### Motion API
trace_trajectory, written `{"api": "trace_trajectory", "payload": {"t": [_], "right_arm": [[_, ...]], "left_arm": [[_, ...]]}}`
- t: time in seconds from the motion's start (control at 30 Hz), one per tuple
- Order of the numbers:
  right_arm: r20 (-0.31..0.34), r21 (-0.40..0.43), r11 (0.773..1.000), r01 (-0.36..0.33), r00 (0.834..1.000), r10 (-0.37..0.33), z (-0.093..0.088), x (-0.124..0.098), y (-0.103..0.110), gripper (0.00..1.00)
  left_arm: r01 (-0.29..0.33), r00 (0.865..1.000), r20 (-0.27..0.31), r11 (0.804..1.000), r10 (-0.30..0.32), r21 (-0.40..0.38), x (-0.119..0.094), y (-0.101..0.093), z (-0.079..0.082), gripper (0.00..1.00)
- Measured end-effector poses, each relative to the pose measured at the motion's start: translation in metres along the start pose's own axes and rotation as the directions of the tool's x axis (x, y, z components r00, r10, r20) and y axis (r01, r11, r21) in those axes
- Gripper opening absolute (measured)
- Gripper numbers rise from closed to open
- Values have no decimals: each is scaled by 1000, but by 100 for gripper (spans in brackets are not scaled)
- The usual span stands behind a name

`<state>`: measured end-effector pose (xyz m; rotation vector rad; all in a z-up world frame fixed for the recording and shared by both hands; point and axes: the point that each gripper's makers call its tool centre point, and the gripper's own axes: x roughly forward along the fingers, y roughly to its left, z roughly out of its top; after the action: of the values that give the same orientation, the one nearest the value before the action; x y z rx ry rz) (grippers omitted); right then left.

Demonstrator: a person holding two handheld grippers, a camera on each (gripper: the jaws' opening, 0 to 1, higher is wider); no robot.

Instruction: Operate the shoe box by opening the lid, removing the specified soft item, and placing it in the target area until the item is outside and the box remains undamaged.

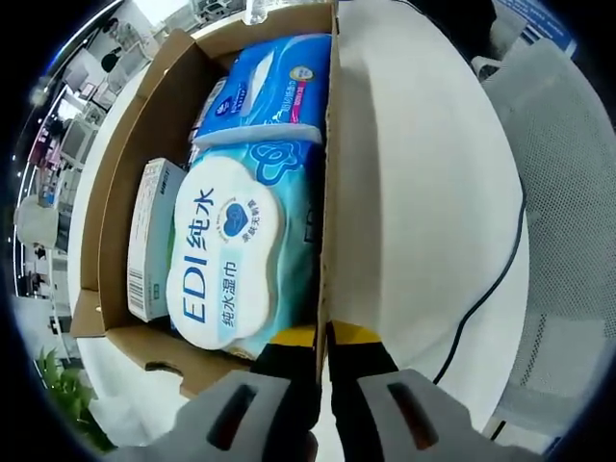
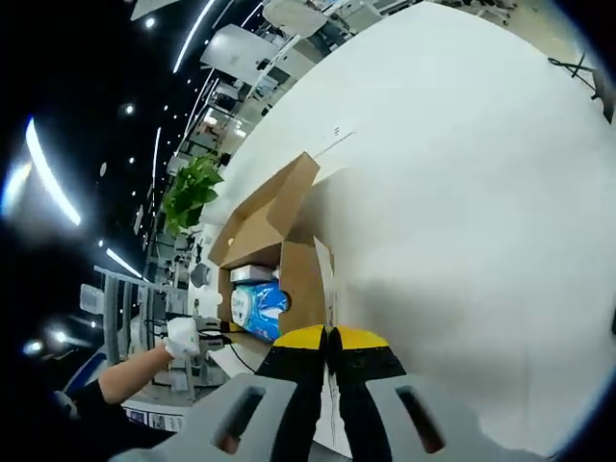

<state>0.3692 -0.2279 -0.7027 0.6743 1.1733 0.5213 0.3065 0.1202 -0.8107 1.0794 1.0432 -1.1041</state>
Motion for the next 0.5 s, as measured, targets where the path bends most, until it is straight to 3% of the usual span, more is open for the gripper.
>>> {"api": "trace_trajectory", "payload": {"t": [0.3,0.5], "right_arm": [[-37,4,999,37,999,-37,17,17,-27,0],[-52,3,999,49,997,-48,19,27,-41,0]], "left_arm": [[-8,1000,1,1000,8,-2,1,1,0,2],[-1,1000,-5,1000,1,-5,1,1,0,1]]}}
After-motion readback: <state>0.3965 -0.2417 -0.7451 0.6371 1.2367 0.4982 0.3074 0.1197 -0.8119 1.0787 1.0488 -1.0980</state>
